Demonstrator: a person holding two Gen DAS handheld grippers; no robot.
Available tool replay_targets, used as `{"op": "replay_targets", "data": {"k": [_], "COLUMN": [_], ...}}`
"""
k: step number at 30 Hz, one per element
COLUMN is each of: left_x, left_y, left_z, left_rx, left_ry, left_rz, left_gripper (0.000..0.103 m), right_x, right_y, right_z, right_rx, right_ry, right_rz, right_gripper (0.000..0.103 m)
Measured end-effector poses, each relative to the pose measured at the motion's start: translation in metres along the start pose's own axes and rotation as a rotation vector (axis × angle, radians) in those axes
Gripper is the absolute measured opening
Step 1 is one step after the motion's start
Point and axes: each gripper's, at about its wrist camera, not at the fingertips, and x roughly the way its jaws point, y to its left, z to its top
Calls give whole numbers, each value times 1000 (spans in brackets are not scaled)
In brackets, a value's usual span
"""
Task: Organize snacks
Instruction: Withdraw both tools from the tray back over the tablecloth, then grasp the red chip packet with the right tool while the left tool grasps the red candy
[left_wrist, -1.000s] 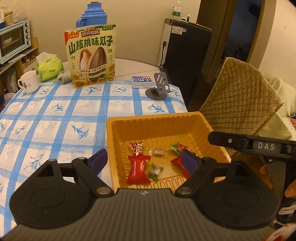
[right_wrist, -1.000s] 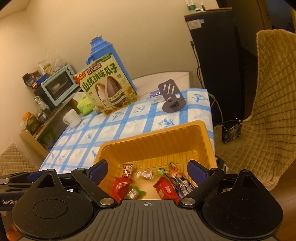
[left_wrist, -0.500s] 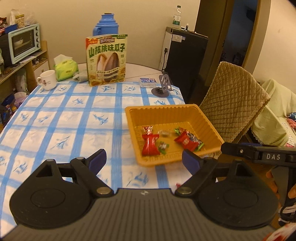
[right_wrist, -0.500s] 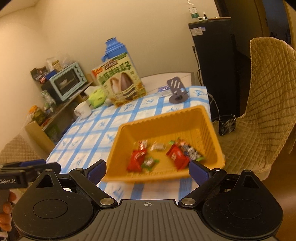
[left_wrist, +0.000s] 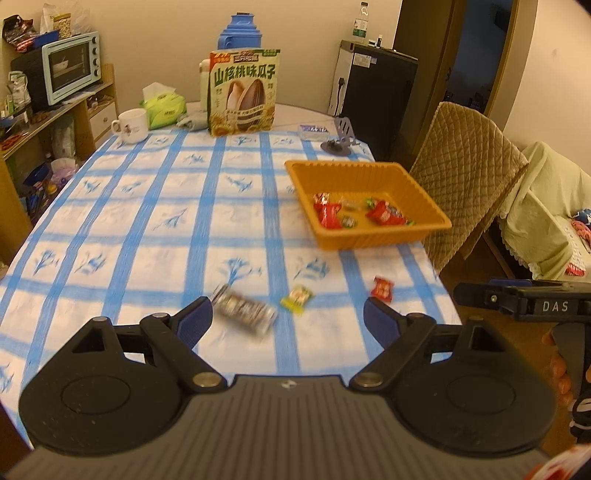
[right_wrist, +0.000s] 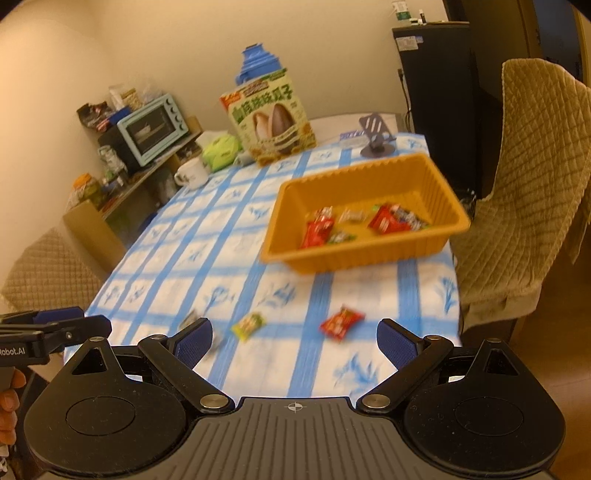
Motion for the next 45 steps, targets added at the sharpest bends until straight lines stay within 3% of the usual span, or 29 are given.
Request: {"op": "replay_targets", "data": {"k": [11,20,31,40,45], "left_x": [-21,-26,-18,-2,15], "left_y": [25,43,61,67,73], "left_z": [-47,-72,-83,-78,-78], "left_rx": [-4,-38,-94,-121,-145], "left_ry": [32,60,81,84,96], "left_rz": [31,82,195,238,262], "left_gripper": [88,87,87,87,84], "right_x": [-6,11,37,55,71], "right_y": [32,42,25,0,-13], "right_z": [-55,-79,-75,-52,-35], "right_rx": [7,-29,-65,-84,-92], "right_ry": [69,137,177,133,112], "right_rz": [-12,-28,-59,-82,-89], "right_gripper": [95,95,95,95,86]}}
